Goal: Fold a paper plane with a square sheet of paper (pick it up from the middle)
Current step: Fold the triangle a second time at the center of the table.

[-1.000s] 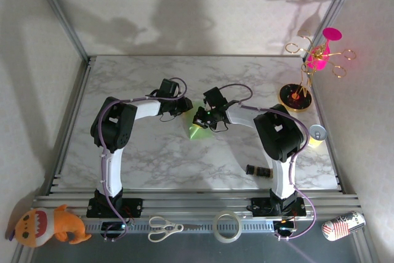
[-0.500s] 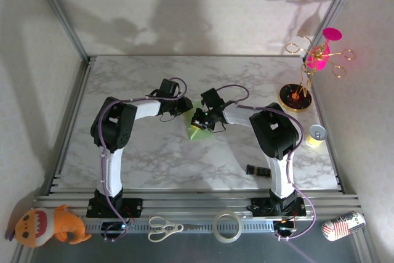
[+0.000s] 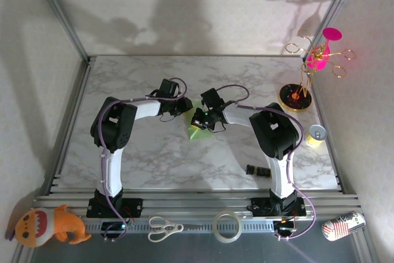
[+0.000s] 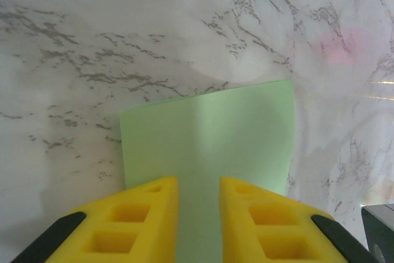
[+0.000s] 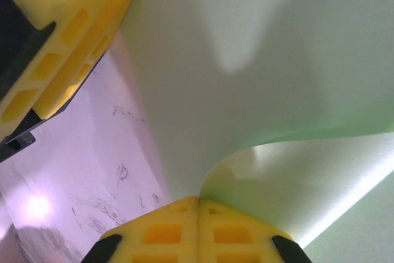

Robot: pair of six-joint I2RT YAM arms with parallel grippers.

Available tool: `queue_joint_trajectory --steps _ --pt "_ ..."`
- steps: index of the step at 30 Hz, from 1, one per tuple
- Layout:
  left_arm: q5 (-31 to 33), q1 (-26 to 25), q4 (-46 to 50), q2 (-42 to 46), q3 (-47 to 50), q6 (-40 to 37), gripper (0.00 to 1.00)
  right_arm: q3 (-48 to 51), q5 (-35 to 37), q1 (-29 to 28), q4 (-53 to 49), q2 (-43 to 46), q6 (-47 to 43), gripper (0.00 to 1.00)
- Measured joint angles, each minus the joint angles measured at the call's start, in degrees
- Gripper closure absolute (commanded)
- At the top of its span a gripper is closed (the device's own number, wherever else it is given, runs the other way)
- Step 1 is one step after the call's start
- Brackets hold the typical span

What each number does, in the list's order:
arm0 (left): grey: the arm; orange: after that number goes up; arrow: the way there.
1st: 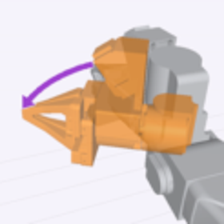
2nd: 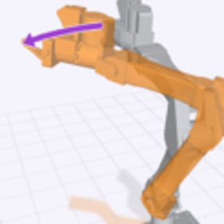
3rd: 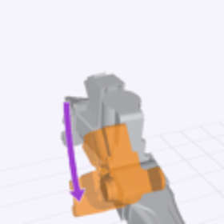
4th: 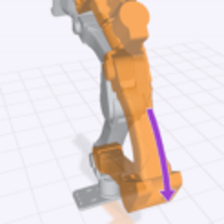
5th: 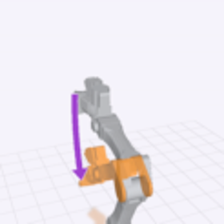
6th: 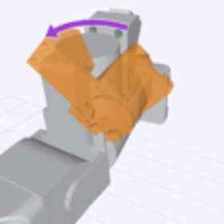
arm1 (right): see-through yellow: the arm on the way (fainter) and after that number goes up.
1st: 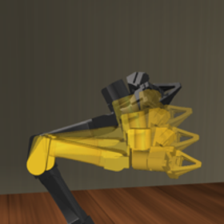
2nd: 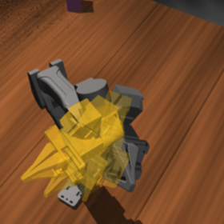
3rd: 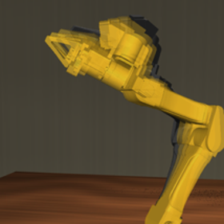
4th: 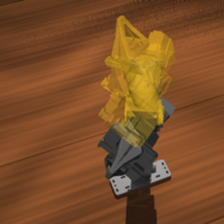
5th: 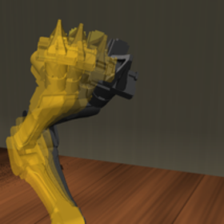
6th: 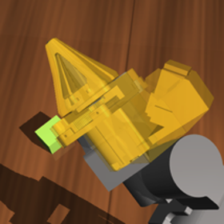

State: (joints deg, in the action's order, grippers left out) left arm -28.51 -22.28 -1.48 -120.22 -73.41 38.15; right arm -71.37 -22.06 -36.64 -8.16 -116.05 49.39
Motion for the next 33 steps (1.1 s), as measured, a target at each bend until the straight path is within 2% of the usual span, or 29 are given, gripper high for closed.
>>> queue_joint_trajectory --steps 33 --pt "0.0 0.0 -0.2 0.0 0.1 0.0 0.76 0.0 1.0 0.0 -0.2 -0.3 0.9 0.97"
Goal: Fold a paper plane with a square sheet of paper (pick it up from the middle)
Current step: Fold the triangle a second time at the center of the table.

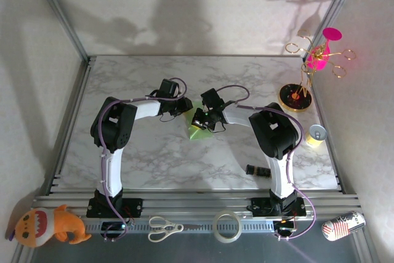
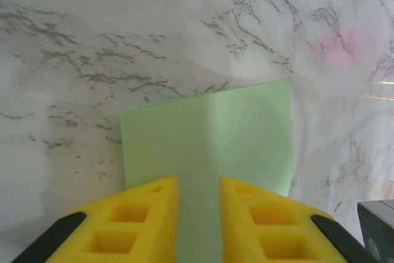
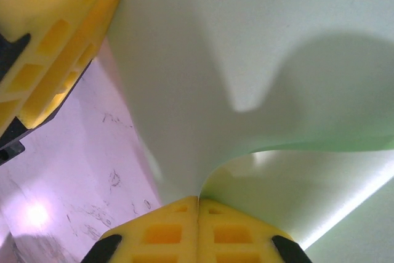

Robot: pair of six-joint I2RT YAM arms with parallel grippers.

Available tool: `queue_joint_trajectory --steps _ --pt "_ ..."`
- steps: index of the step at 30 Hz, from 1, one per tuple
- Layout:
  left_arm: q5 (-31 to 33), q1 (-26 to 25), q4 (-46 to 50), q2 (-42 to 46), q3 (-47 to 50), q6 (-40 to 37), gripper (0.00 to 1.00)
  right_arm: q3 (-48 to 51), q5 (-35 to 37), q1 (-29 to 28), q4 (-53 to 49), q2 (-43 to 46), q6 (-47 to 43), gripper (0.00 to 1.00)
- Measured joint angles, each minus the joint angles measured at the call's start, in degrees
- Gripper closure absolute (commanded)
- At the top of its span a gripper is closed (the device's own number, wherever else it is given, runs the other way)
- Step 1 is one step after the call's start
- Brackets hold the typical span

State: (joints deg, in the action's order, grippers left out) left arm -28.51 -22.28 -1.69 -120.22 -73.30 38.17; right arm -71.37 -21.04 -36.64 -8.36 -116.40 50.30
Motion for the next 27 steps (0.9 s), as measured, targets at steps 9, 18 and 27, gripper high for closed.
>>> queue_joint_trajectory --steps 9,18,27 --pt "0.0 0.0 0.0 0.0 0.0 0.2 0.76 0.0 -0.2 0.0 0.0 -0.2 -0.2 0.95" --pt "0.0 0.0 0.0 0.0 0.0 0.2 0.76 0.0 -1.3 0.0 0.5 -0.6 -1.0 0.84" --pt "0.1 0.8 0.8 0.4 -0.2 0.4 0.71 -0.4 -2.7 0.0 1.7 -0.6 -1.5 0.59"
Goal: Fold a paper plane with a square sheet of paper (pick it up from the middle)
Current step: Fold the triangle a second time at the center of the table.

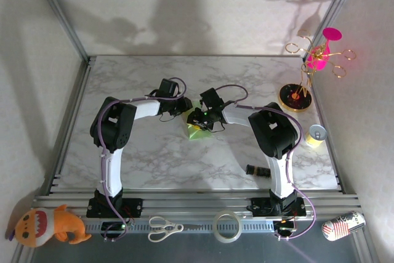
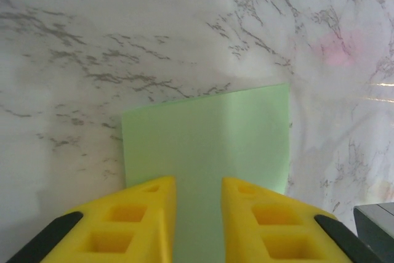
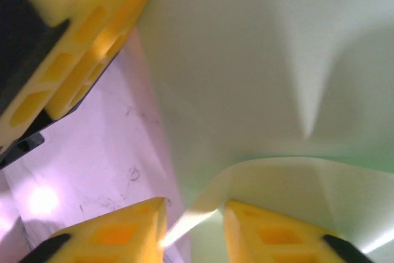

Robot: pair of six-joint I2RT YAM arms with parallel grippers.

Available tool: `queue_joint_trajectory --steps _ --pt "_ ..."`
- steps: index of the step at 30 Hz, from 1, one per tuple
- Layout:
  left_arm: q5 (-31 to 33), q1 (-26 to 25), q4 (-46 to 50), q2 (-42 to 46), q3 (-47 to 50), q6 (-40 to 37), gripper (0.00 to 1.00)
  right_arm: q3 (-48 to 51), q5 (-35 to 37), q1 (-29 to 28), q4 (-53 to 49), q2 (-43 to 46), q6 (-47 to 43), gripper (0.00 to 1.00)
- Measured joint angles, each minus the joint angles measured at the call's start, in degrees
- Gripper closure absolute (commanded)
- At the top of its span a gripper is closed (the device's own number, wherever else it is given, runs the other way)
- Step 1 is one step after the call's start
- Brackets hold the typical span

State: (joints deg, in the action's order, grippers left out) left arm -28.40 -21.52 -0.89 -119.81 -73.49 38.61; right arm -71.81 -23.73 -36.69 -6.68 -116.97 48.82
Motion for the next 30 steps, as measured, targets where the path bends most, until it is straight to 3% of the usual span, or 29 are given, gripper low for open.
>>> queue_joint_trajectory --steps 4,10,20,25,30 --pt "1.4 3.3 1.3 1.5 0.0 0.2 0.68 -0.2 -0.6 0.0 0.4 0.0 0.0 0.54" --pt "3.2 8.6 1.5 6.0 0.4 0.2 0.67 -0.3 -0.3 0.0 0.0 0.0 -0.3 0.6" --pt "1.2 4.9 -0.2 12.3 9.9 1.9 0.72 -0.2 0.3 0.0 -0.5 0.0 -2.9 0.63" --pt "0.3 2.9 -0.2 13.2 12.7 3.0 0.77 0.1 1.2 0.0 -0.9 0.0 -4.0 0.8" --pt "-0.6 1.6 -0.5 14.0 14.4 3.9 0.81 0.4 2.2 0.0 -1.4 0.0 -4.6 0.87"
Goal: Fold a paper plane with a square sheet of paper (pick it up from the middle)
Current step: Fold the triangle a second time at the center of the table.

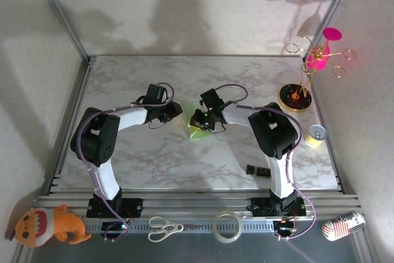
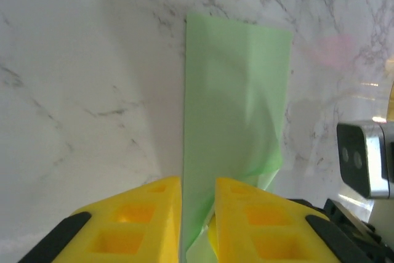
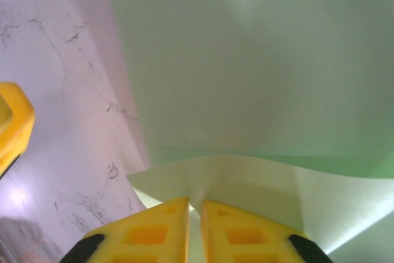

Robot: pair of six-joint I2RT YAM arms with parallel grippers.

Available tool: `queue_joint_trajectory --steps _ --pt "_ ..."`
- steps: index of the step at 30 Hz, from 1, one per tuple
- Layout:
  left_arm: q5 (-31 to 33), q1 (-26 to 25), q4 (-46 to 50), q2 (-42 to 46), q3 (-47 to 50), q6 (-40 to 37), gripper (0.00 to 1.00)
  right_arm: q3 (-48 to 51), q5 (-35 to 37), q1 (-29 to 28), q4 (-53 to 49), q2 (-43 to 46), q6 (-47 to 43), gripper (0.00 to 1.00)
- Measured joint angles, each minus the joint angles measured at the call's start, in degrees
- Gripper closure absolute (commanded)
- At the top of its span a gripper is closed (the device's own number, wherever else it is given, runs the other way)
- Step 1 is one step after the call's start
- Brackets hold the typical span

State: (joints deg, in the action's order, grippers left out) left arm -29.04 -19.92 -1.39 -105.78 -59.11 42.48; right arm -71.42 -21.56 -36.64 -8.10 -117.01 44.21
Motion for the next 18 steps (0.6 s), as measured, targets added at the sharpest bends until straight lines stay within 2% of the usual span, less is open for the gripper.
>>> queue_joint_trajectory --steps 6,11,18 --pt "-1.3 -2.4 -0.1 0.0 0.4 1.3 0.92 0.1 0.3 0.0 -0.1 0.0 -0.2 0.96" --pt "-1.6 -4.5 -0.4 0.0 0.4 1.9 0.97 0.1 0.3 0.0 -0.3 0.0 -0.2 0.99" --pt "-0.5 -6.0 0.2 -0.3 0.3 2.1 1.0 0.0 0.3 0.0 -0.3 0.0 -0.1 1.0"
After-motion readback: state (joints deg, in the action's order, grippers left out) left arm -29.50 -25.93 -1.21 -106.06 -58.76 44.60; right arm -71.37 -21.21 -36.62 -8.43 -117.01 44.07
